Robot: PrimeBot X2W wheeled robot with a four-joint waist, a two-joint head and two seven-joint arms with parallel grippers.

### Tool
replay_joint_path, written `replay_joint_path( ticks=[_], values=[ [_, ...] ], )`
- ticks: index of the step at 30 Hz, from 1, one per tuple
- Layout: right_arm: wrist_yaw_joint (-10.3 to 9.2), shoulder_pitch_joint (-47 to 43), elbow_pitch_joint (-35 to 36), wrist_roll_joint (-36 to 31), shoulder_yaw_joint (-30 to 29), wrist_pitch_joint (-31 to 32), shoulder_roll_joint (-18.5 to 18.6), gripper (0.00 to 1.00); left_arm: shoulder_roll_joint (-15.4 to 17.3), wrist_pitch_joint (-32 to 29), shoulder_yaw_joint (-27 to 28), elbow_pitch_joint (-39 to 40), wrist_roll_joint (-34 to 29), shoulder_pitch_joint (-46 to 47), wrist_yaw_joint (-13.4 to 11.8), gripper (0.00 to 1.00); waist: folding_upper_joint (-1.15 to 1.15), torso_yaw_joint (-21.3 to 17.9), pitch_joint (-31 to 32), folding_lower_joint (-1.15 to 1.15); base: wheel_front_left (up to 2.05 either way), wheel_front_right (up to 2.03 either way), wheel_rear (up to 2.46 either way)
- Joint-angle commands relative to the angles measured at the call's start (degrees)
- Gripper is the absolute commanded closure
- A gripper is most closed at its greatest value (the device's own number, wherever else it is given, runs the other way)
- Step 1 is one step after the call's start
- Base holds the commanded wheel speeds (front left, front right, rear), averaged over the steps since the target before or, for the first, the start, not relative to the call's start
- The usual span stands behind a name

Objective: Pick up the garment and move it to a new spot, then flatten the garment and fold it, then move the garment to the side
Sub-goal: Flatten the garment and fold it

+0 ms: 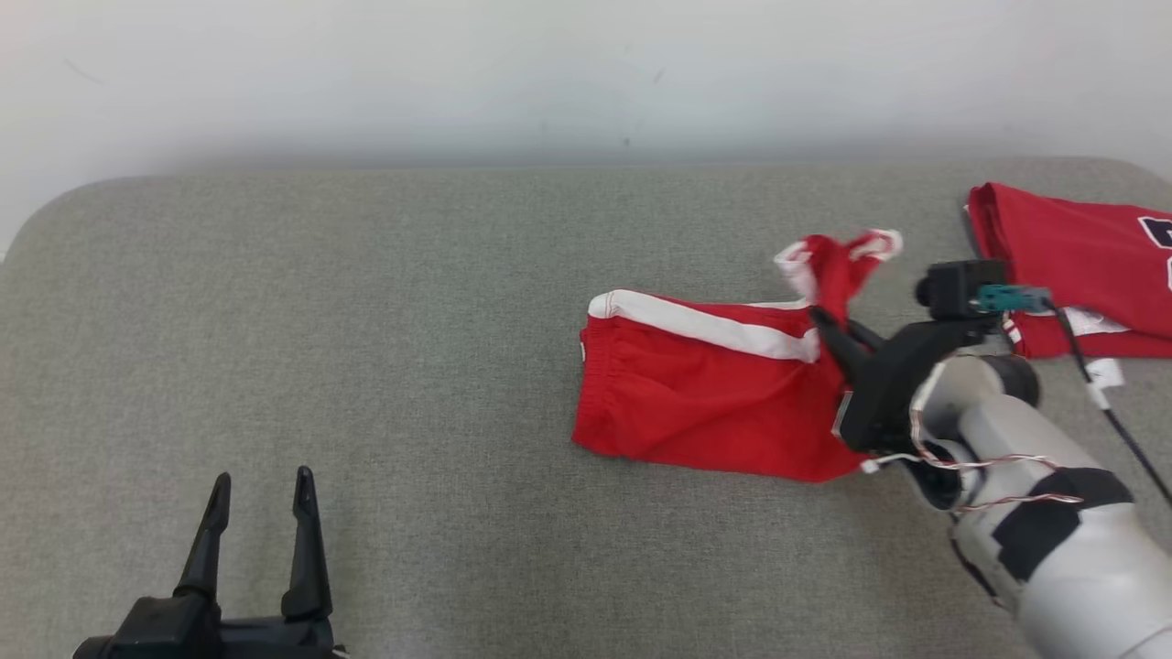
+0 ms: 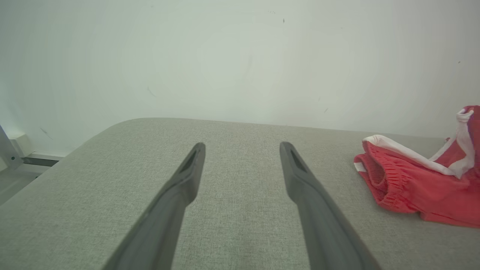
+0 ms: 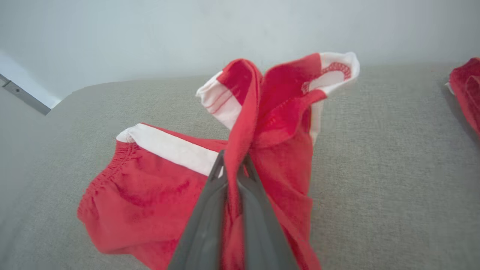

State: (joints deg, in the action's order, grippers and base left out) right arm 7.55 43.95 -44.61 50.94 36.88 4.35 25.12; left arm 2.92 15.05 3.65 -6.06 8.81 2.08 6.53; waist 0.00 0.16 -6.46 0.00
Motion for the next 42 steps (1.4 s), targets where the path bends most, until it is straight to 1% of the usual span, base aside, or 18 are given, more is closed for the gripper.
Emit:
replay_joint_path(
  ticks=[1,4,12,19,22,25,29,30,31,32,35,39,42],
  values=[
    [-0.16,0.76,1.02,0.37,0.5,0.53,-1.44,1.0,-0.07,0.15,-0.51,-0.22,0.33,0.79,-0.31,0.0,0.0,0.56,-0.31,0.0,0.0,0.0,0.0],
    [-0.16,1.31,1.66,0.07,0.86,1.38,-3.05,1.0,-0.06,0.15,-1.79,-0.52,0.87,1.57,-0.44,0.0,0.0,1.56,-0.69,0.0,0.0,0.0,0.0],
    [-0.16,3.45,-0.05,-0.89,1.18,3.75,-8.52,1.0,-0.07,0.15,-4.84,-1.31,2.65,3.24,-1.07,0.0,0.0,4.83,-2.24,0.0,0.0,0.0,0.0],
    [-0.16,4.96,-1.75,-1.88,1.17,4.97,-12.23,1.0,-0.06,0.15,-5.9,-2.15,3.51,4.6,-1.44,0.0,0.0,6.74,-3.56,0.0,0.0,0.0,0.0],
    [-0.15,5.76,-3.58,-2.83,0.62,4.56,-13.67,1.0,-0.07,0.15,-6.26,-2.28,3.87,5.23,-1.57,0.0,0.0,7.21,-4.05,0.0,0.0,0.0,0.0],
    [-0.16,6.15,-6.82,-3.41,-0.13,4.77,-15.12,1.0,-0.06,0.15,-6.5,-2.54,4.18,5.65,-1.66,0.0,0.0,7.58,-4.56,0.0,0.0,0.0,0.0],
    [-0.15,6.68,-9.75,-4.3,-0.49,2.6,-17.04,1.0,-0.06,0.15,-6.95,-2.93,4.47,6.48,-1.75,0.0,0.0,7.94,-5.01,0.0,0.0,0.0,0.0],
    [-0.16,6.73,-10.09,-4.7,-0.29,1.8,-17.18,0.53,-0.07,0.15,-7.04,-3.0,4.51,6.63,-1.82,0.0,0.0,7.99,-5.08,0.0,0.0,0.0,0.0],
    [-0.16,6.52,-10.42,-4.67,-0.13,1.41,-17.37,0.0,-0.07,0.15,-7.15,-3.08,4.57,6.72,-1.9,0.0,0.0,7.99,-5.07,0.0,0.0,0.0,0.0],
    [-0.16,6.52,-10.42,-4.67,-0.13,1.41,-17.37,0.0,-0.07,0.15,-7.15,-3.08,4.57,6.72,-1.9,0.0,0.0,7.99,-5.07,0.0,0.0,0.0,0.0],
    [-0.16,6.61,-9.33,-4.83,0.28,-1.24,-16.84,0.0,-0.06,0.15,-6.98,-3.13,4.47,6.71,-1.87,0.0,0.0,7.66,-4.9,0.0,0.0,0.0,0.0],
    [-0.16,5.88,-6.12,-5.0,0.83,-6.06,-14.19,0.0,-0.06,0.15,-6.09,-3.28,3.8,5.97,-1.64,0.0,0.0,6.83,-4.09,0.0,0.0,0.0,0.0],
    [-0.16,4.73,-3.46,-4.58,0.42,-9.56,-11.48,0.0,-0.07,0.15,-5.48,-3.15,3.14,5.04,-1.5,0.0,0.0,5.97,-3.22,0.0,0.0,0.0,0.0]
  ],
)
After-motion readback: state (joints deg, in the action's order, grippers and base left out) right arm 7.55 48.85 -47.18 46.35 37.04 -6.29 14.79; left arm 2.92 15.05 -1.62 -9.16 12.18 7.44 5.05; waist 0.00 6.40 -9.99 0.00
